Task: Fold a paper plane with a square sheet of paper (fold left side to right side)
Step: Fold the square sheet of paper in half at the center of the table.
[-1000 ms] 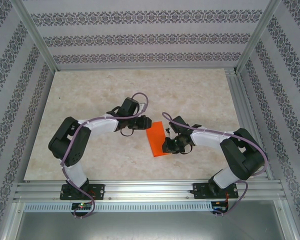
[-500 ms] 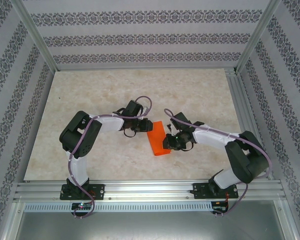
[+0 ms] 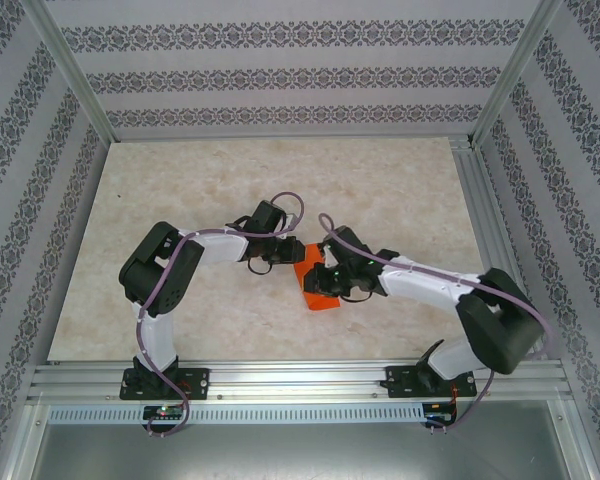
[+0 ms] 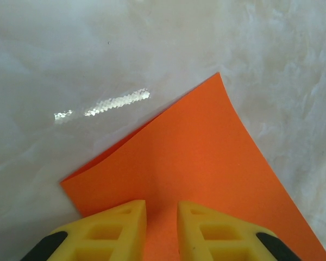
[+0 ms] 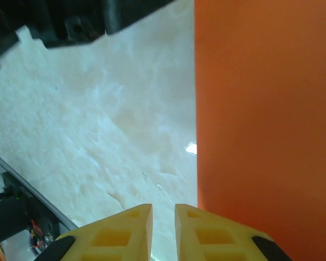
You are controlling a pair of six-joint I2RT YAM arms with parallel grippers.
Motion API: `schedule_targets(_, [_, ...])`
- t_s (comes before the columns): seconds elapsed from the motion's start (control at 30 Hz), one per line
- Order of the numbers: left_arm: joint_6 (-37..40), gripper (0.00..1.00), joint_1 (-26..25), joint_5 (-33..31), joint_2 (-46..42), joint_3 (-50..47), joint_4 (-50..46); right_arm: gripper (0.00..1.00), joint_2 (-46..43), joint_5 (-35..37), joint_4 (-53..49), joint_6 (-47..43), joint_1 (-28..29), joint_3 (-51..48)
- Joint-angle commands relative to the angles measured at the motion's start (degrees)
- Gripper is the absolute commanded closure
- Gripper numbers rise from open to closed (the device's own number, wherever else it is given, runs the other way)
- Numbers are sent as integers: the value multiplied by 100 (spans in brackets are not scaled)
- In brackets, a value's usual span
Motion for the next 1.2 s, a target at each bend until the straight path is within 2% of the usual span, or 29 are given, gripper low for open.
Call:
schedule_targets(0.0, [104, 76, 0, -174, 125, -22, 44, 81, 292, -30, 255, 166, 152, 266])
schedule_targets(0.73, [117, 76, 1, -209, 153, 9, 17, 82, 960, 204, -60, -69, 277, 300])
schedule_targets(1.17, [118, 76, 1, -242, 163, 16, 16, 80, 687, 68, 36, -9, 417, 259])
